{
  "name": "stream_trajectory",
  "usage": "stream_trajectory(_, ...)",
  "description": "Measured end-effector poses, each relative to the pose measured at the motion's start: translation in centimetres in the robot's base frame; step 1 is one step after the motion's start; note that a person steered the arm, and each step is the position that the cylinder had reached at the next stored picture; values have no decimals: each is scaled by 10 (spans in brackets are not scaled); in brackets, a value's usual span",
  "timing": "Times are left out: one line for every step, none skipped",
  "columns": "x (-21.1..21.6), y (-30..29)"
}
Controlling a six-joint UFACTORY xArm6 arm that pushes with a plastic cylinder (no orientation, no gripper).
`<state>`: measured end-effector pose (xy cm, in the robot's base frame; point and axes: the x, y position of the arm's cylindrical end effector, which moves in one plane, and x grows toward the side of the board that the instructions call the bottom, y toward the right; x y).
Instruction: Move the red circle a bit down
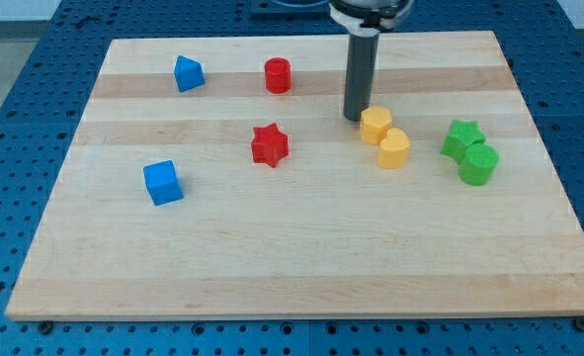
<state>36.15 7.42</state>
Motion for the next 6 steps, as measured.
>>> stream_trajectory(3, 17)
stream_trajectory(6, 22)
stream_trajectory(6, 23)
stream_trajectory(-23, 19)
stream_trajectory(-45, 2)
stream_trajectory(-61, -13)
